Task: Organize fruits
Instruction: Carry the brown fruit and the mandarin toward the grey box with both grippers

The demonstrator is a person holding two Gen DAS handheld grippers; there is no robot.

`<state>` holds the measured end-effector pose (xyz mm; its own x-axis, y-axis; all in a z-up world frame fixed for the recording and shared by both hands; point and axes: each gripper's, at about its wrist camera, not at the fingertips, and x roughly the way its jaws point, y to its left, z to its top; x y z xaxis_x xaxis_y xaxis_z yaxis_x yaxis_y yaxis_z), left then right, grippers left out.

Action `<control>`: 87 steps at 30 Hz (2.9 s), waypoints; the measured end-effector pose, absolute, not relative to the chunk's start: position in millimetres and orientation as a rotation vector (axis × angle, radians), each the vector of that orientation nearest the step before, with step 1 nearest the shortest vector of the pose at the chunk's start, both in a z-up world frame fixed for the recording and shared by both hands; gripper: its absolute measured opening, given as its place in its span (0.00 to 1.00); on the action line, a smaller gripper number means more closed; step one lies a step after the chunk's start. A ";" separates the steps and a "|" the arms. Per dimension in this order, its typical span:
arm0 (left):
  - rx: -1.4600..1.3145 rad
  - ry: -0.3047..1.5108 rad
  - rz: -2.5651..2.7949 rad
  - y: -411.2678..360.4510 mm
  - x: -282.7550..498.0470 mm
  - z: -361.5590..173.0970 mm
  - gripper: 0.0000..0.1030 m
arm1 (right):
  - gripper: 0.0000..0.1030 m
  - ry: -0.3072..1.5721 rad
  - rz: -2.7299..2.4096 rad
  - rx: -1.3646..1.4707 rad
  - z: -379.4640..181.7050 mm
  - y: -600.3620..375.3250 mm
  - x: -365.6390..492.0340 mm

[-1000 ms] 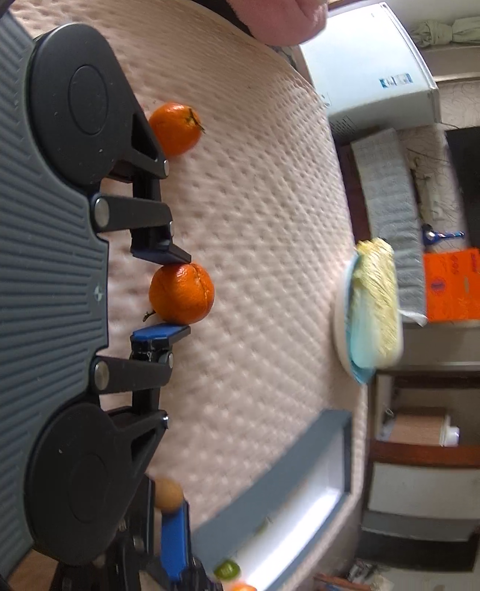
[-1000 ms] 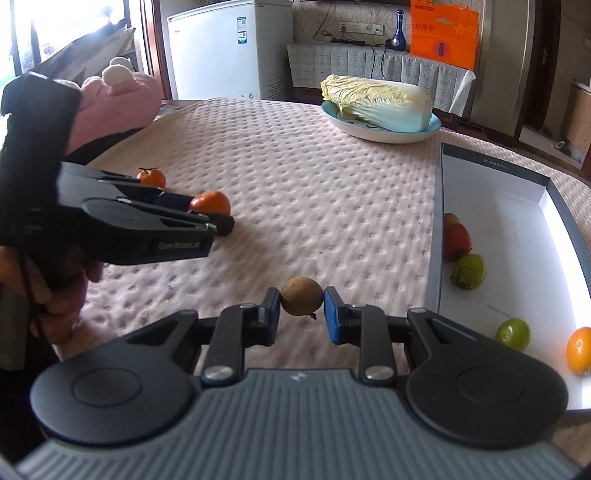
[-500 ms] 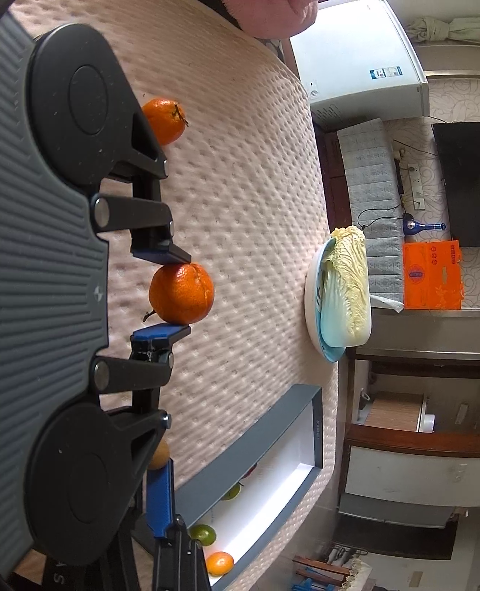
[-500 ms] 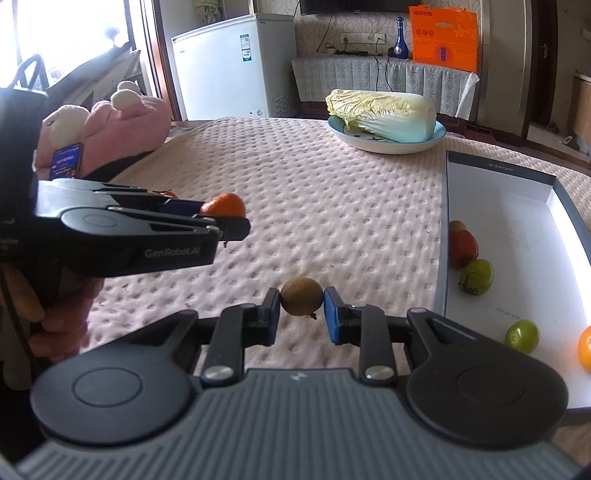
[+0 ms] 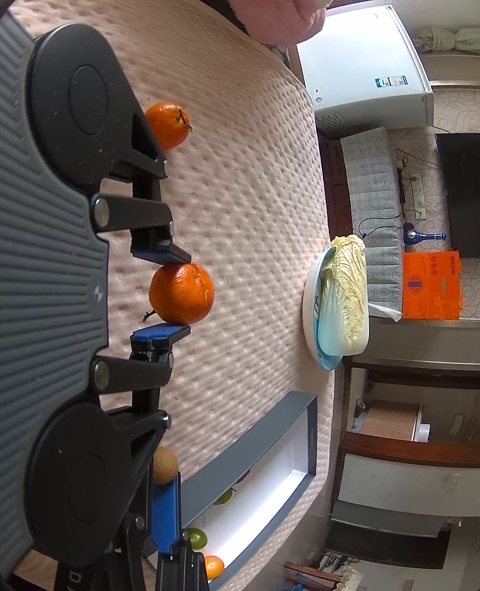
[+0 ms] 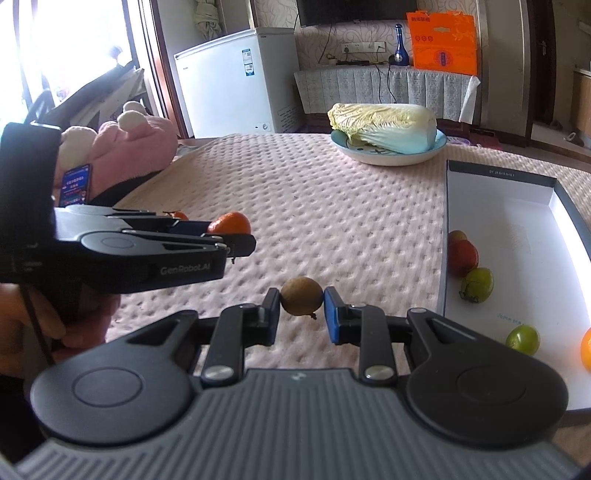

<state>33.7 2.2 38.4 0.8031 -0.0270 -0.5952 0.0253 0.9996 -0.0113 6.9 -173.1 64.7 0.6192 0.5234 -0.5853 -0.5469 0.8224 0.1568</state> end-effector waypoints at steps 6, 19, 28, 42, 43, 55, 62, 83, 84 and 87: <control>-0.014 0.626 -0.040 -5.0 34.9 40.7 0.38 | 0.28 0.651 0.612 -0.024 67.4 -180.2 6.8; -0.032 0.613 -0.060 -12.1 35.3 44.2 0.38 | 0.28 0.647 0.603 -0.017 68.7 -185.3 4.7; -0.033 0.608 -0.066 -14.1 33.5 45.4 0.38 | 0.28 0.638 0.602 0.017 71.3 -191.4 4.2; -0.020 0.614 -0.086 -26.2 36.5 42.8 0.38 | 0.28 0.613 0.571 0.052 78.8 -212.1 2.8; -0.018 0.614 -0.088 -27.3 36.6 42.5 0.38 | 0.28 0.613 0.567 0.054 78.9 -213.9 3.0; -0.021 0.612 -0.104 -35.7 38.0 42.8 0.38 | 0.28 0.605 0.523 0.076 80.6 -236.7 2.1; -0.022 0.611 -0.111 -39.5 38.4 42.9 0.38 | 0.28 0.604 0.513 0.080 81.1 -241.1 1.2; -0.020 0.610 -0.127 -47.6 39.7 42.7 0.38 | 0.28 0.602 0.509 0.079 82.3 -244.2 0.2; -0.022 0.610 -0.128 -47.8 39.9 42.8 0.38 | 0.28 0.603 0.508 0.079 81.9 -244.0 0.5; -0.027 0.604 -0.131 -47.9 39.1 44.6 0.38 | 0.28 0.603 0.503 0.081 81.3 -244.7 1.5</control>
